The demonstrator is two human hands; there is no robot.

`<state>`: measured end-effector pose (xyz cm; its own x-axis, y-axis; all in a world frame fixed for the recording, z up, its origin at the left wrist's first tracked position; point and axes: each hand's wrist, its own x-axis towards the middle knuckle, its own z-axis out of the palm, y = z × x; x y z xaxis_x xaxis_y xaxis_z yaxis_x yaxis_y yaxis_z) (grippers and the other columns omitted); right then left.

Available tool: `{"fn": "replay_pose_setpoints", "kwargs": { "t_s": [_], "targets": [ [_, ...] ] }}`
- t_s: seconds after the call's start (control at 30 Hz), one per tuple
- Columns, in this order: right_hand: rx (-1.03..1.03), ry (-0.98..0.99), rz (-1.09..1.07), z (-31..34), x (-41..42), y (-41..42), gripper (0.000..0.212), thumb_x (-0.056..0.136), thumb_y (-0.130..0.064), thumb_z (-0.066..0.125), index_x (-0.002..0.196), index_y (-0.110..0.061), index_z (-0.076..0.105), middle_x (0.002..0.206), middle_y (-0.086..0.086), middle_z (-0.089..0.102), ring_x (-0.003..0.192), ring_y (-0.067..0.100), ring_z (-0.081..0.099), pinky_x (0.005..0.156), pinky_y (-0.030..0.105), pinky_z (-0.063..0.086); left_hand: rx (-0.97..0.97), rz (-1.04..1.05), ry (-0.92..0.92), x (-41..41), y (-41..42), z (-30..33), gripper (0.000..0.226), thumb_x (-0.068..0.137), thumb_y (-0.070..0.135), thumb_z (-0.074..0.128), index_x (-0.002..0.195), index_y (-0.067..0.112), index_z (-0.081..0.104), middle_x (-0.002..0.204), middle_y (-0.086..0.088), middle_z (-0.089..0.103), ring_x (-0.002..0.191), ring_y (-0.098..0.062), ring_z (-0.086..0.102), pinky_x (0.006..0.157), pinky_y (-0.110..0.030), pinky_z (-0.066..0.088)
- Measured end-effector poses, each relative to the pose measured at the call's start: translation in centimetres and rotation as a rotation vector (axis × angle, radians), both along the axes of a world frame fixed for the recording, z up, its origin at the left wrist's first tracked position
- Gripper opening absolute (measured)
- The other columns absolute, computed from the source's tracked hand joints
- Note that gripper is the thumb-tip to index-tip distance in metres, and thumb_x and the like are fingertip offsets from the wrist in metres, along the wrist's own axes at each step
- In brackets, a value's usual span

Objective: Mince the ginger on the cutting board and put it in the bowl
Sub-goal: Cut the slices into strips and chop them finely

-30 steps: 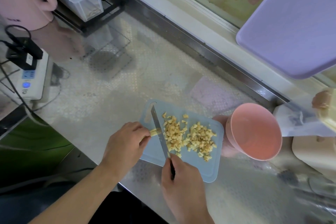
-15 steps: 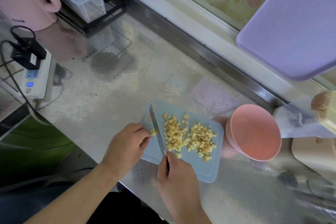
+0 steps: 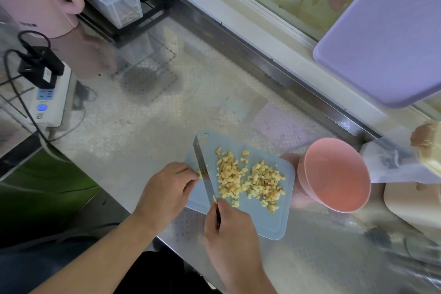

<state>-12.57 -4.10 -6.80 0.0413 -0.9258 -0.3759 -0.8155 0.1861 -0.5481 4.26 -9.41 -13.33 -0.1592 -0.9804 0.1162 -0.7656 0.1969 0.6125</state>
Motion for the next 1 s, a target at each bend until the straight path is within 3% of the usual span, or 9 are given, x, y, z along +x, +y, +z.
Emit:
{"fn": "replay_pose_setpoints", "kwargs": {
  "t_s": [0.3, 0.4, 0.53, 1.0],
  "targets": [
    [0.044, 0.046, 0.014, -1.0, 0.7, 0.4, 0.03, 0.099, -0.035, 0.028, 0.07, -0.027, 0.025, 0.062, -0.004, 0.039, 0.062, 0.019, 0.044, 0.054, 0.031, 0.027, 0.033, 0.008, 0.012, 0.2, 0.1, -0.3, 0.009, 0.086, 0.015, 0.083, 0.089, 0.02, 0.077, 0.093, 0.013, 0.067, 0.08, -0.011, 0.063, 0.06, -0.024, 0.053],
    [0.029, 0.005, 0.0, -1.6, 0.6, 0.3, 0.035, 0.104, -0.03, 0.036, 0.07, -0.026, 0.026, 0.06, -0.003, 0.039, 0.058, 0.018, 0.039, 0.056, 0.033, 0.03, 0.053, 0.016, 0.029, 0.3, 0.2, 0.0, 0.007, 0.087, 0.015, 0.08, 0.092, 0.02, 0.078, 0.098, 0.014, 0.064, 0.078, -0.009, 0.063, 0.06, -0.022, 0.052],
    [-0.005, -0.069, -0.067, -1.2, 0.1, 0.3, 0.04, 0.105, -0.025, 0.045, 0.069, -0.024, 0.028, 0.058, 0.0, 0.039, 0.055, 0.019, 0.037, 0.053, 0.03, 0.03, 0.043, 0.011, 0.018, 0.4, 0.1, 0.0, 0.011, 0.087, 0.013, 0.081, 0.095, 0.019, 0.079, 0.097, 0.012, 0.068, 0.088, -0.011, 0.063, 0.068, -0.027, 0.057],
    [0.062, -0.021, -0.045, -0.8, 0.7, 0.0, 0.038, 0.103, -0.024, 0.043, 0.068, -0.023, 0.03, 0.058, -0.002, 0.038, 0.054, 0.017, 0.034, 0.05, 0.03, 0.023, 0.069, 0.045, 0.036, 0.8, 0.1, -0.2, 0.017, 0.081, 0.008, 0.085, 0.085, 0.021, 0.077, 0.086, 0.013, 0.071, 0.082, -0.01, 0.065, 0.067, -0.03, 0.058]
  ]
}}
